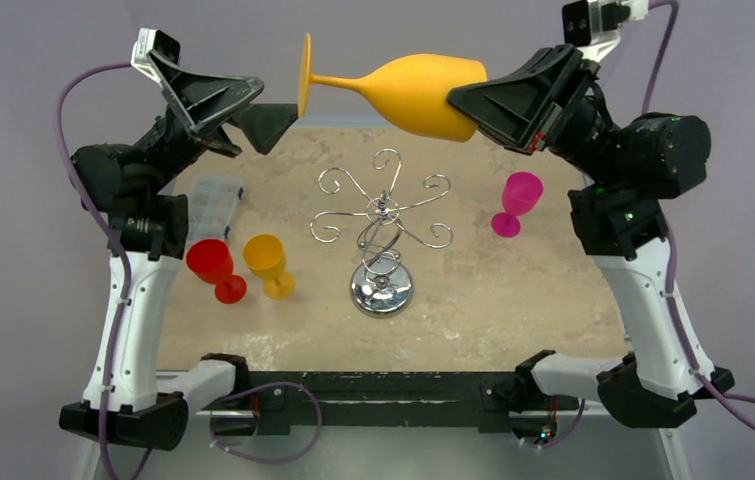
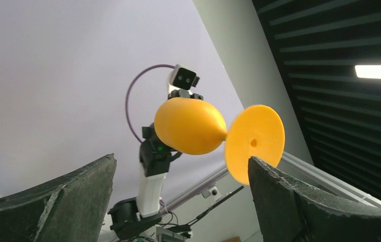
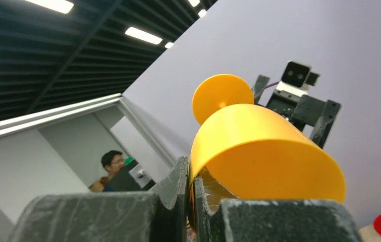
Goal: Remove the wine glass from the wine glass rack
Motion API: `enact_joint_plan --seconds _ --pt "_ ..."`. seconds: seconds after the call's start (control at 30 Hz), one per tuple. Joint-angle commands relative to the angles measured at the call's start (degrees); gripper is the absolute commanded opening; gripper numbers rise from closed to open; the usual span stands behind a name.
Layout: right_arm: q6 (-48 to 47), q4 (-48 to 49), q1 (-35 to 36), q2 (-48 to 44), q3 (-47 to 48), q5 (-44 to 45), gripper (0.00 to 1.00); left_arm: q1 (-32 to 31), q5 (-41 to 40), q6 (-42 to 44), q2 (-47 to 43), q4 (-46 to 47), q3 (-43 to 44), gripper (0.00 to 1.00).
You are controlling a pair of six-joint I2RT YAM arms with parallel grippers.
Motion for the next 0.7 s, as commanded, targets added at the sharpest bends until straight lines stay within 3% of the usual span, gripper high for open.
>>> enact_joint_plan --seconds 0.0,0.3,0.5,0.67 --pt "-15.1 -18.6 0.1 -2.9 5.2 7.7 0.0 2.5 3.3 6.0 -3.1 -6.9 -0.2 1.0" --pt "-35.1 -47.3 0.1 -6.4 14.9 29.8 0.0 3.1 3.4 18.3 -5.7 -21.3 1.6 1.0" --pt "-41.2 -59.6 0.1 -7.7 18.9 45.6 0.0 3.3 2.1 29.1 -5.9 -35.8 7.4 0.99" --pt "-44.6 -66.3 0.1 -7.0 21.6 53.0 0.0 3.3 0.6 36.2 -5.6 -45.7 11.2 0.98"
